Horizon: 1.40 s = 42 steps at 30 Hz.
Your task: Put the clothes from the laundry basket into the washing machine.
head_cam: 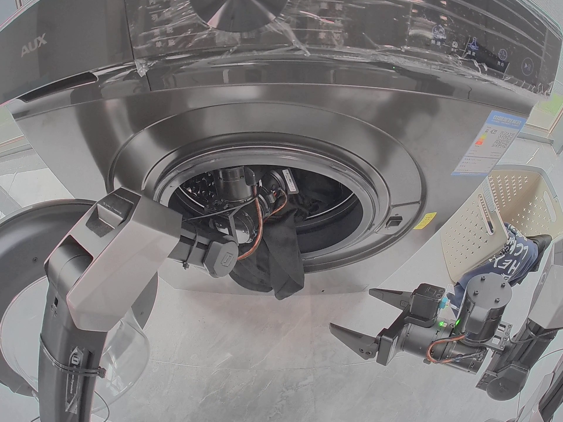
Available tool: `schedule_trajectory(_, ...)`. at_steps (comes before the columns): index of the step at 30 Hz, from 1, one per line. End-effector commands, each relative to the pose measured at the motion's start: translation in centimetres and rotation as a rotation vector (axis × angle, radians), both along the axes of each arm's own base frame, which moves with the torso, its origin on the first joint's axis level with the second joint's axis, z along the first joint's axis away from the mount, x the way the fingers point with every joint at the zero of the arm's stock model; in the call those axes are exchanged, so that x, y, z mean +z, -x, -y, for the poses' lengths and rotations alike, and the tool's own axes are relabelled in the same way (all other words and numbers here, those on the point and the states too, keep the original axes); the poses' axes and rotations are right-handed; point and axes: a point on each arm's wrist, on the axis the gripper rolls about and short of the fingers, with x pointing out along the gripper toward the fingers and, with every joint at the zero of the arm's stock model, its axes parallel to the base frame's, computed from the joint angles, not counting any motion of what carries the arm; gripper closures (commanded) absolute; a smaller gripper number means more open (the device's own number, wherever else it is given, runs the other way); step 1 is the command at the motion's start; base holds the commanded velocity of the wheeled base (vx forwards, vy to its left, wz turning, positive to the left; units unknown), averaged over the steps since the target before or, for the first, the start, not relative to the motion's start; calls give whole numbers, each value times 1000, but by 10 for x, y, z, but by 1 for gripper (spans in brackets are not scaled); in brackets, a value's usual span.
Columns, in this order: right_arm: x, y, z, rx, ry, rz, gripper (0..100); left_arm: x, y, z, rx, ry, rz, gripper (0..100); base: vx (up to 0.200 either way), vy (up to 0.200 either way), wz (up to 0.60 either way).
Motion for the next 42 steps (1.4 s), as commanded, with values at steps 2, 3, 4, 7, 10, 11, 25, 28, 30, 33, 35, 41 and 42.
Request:
schedule_trajectory(2,0,1,0,3,1,-2,0,-6,13,-8,3,-35,-60,0,0,0,0)
schedule_trajectory(3,0,1,0,3,1,-2,0,-6,17,-11,1,-47,-77,0,0,0,0)
schedule_trajectory(4,0,1,0,3,1,-2,0,-8,22,-12,-5,-60,-99,0,0,0,0)
schedule_trajectory(7,-1,0,1,0,2,-4,0,-8,40,-21,-17,-121,-182,0,0,0,0)
schedule_trajectory(10,-1,0,1,-3,3,-5,0,-11,53,-26,-31,-184,-247,0,0,0,0)
schedule_trajectory(11,-1,0,1,-3,3,-5,0,-12,54,-27,-32,-190,-253,0,0,0,0)
schedule_trajectory(25,-1,0,1,-3,2,-4,0,-49,67,-34,-59,-331,-397,100,0,0,0)
schedule_trajectory(28,-1,0,1,-3,2,-4,0,-56,65,-32,-61,-337,-409,100,0,0,0)
schedule_trajectory(30,0,-1,1,-5,1,0,0,-57,65,-31,-63,-338,-410,100,0,0,0)
schedule_trajectory(33,0,-1,2,-8,0,1,0,-52,63,-27,-76,-320,-394,100,0,0,0)
schedule_trajectory(35,0,-2,2,-9,-1,2,0,-42,57,-23,-83,-287,-354,100,0,0,0)
schedule_trajectory(41,2,-3,1,-9,-6,8,0,-15,33,-14,-60,-115,-208,100,0,0,0)
schedule_trajectory(42,2,-3,1,-9,-6,8,0,-14,27,-12,-53,-88,-165,100,0,0,0)
